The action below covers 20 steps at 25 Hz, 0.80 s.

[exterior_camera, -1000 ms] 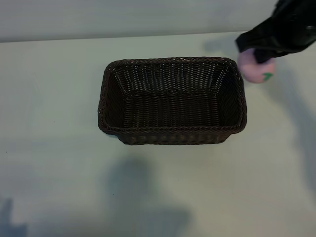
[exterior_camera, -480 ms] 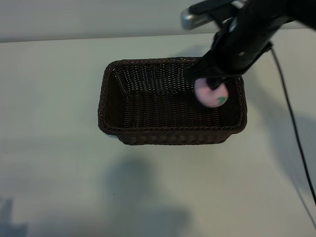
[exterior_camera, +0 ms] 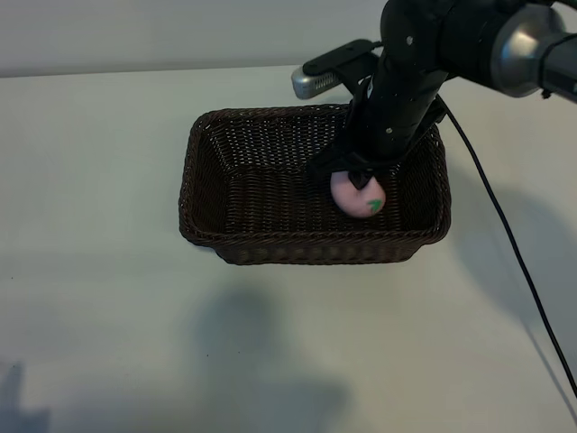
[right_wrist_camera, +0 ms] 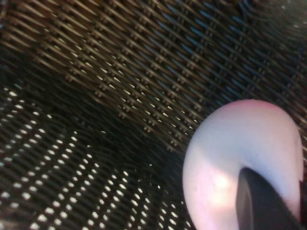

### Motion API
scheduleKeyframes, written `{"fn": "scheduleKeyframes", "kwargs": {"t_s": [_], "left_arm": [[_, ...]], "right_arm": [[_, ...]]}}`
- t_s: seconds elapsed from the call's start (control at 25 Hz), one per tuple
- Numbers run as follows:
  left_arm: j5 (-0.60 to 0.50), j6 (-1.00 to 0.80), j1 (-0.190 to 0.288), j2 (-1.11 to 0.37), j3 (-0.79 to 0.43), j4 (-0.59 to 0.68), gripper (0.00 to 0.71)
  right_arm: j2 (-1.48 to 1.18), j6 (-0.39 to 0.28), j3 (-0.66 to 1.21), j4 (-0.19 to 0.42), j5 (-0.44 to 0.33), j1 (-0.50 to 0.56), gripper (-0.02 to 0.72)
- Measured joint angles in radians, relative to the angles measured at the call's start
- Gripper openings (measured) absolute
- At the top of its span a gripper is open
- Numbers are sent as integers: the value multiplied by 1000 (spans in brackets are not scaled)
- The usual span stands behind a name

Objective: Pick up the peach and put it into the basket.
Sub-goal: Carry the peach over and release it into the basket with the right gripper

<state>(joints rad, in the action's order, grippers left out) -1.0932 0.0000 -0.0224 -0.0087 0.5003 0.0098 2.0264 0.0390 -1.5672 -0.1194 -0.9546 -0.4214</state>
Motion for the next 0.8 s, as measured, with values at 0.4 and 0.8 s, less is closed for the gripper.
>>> {"fn": "scheduleKeyframes", "kwargs": {"t_s": [0.4, 0.8], "left_arm": [[0, 0, 0, 0, 0, 0, 592], [0, 0, 0, 0, 0, 0, 592]], "right_arm": [[53, -2, -12, 0, 10, 0, 51], [52, -3, -48, -12, -17, 0, 545]]}}
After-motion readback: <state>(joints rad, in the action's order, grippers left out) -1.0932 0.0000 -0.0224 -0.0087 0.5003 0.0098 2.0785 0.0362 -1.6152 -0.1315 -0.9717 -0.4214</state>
